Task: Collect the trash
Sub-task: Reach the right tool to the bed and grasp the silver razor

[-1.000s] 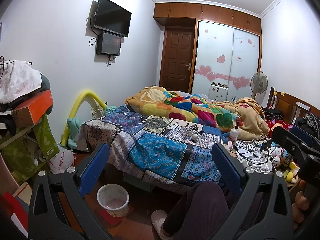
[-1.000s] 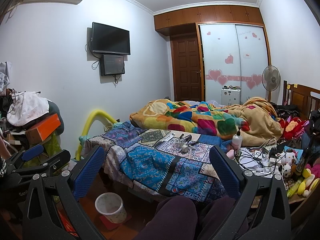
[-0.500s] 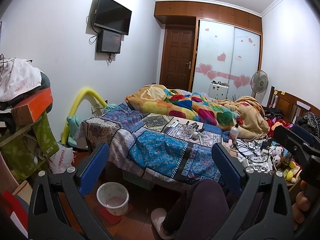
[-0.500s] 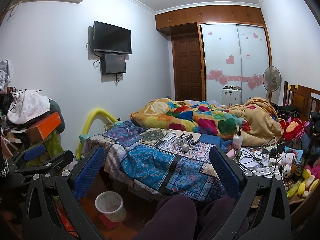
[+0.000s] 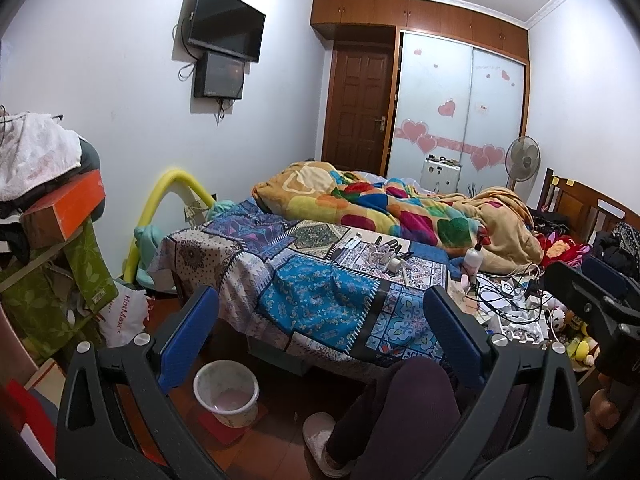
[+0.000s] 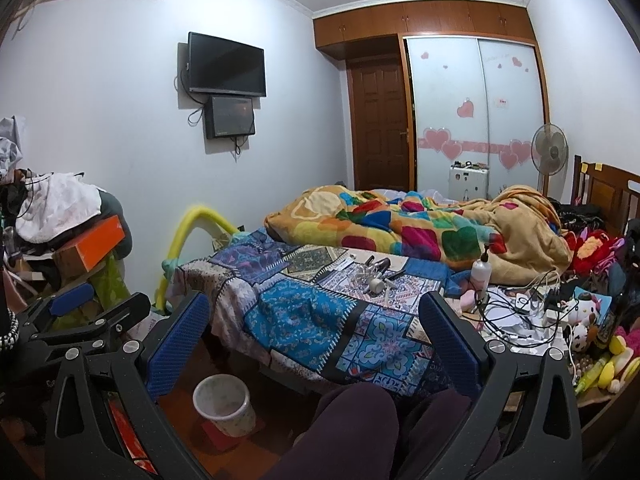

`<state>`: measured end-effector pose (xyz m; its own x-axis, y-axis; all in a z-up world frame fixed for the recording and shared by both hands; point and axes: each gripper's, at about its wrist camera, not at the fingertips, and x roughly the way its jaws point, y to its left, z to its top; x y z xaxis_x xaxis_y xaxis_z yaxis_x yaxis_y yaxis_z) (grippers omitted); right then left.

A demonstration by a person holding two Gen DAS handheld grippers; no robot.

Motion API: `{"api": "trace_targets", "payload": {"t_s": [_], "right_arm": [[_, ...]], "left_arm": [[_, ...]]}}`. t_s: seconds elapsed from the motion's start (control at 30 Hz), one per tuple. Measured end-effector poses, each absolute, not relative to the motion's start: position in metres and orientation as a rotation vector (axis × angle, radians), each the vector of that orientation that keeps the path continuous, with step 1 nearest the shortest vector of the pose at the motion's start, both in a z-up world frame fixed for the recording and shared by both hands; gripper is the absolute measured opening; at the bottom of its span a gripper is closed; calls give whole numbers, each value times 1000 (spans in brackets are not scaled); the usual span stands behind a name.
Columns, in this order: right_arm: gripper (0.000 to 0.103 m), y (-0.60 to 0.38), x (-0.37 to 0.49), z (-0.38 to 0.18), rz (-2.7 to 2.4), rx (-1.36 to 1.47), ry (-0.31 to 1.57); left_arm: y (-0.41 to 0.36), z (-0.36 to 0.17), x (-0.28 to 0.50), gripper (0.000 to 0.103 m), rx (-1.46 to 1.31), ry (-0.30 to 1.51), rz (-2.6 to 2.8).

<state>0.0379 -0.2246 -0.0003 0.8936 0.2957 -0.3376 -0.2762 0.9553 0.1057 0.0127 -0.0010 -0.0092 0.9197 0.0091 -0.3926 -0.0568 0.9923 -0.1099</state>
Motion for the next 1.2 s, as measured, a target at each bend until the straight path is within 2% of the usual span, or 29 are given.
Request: {"api": "trace_targets", "payload": {"t_s": [0.53,1.2], "right_arm": [[103,-237,105,-25,231,60,470],[103,-293,296,-100,132,46,664]], "left_arm": [[-2,-33,114,103,-220,543,56],[-52,-107,340,103,-179,781,-8]]}}
